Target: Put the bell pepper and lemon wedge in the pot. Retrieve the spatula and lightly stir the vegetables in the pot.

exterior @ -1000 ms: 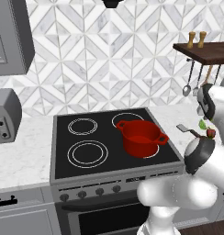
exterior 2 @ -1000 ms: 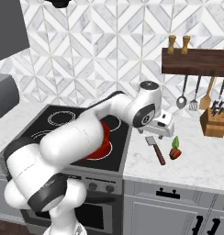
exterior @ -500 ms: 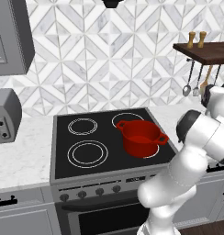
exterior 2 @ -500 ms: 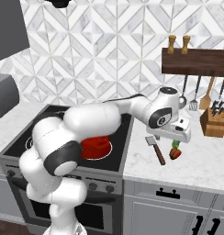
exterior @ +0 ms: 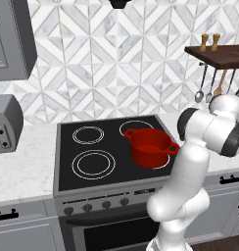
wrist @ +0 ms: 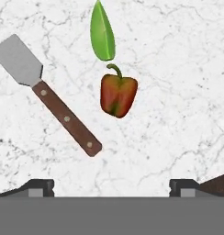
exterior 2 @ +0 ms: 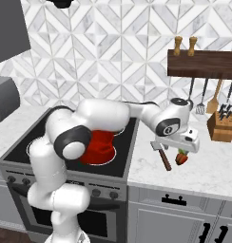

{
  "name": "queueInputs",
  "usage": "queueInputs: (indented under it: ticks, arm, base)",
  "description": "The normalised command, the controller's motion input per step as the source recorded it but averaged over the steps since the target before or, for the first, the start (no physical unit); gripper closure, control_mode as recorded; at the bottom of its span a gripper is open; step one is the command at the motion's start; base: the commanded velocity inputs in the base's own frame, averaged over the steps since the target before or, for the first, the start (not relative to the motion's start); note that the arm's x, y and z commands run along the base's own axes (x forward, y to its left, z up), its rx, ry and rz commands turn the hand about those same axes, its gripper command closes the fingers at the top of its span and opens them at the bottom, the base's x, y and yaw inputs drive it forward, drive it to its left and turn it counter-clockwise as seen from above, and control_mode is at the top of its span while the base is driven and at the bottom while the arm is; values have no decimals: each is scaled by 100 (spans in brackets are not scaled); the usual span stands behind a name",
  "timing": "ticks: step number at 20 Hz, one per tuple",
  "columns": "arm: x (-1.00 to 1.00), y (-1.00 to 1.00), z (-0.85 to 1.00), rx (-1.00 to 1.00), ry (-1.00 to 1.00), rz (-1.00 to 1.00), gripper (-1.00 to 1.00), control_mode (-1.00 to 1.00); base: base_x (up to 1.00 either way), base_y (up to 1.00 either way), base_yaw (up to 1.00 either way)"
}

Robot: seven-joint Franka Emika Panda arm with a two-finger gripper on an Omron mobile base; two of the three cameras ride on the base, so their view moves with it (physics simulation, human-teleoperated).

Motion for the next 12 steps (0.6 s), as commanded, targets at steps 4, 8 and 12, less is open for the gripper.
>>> queueInputs:
  ticks: [4,8,12]
  arm:
    - [38,-10,-44,0,0,0,-100,-100]
    - [18,-17,-35,0,0,0,-100,-100]
    - [19,-17,-40,-1,0,0,-100,-100]
  base:
    - [0,0,0]
    - [0,0,0]
    - [0,0,0]
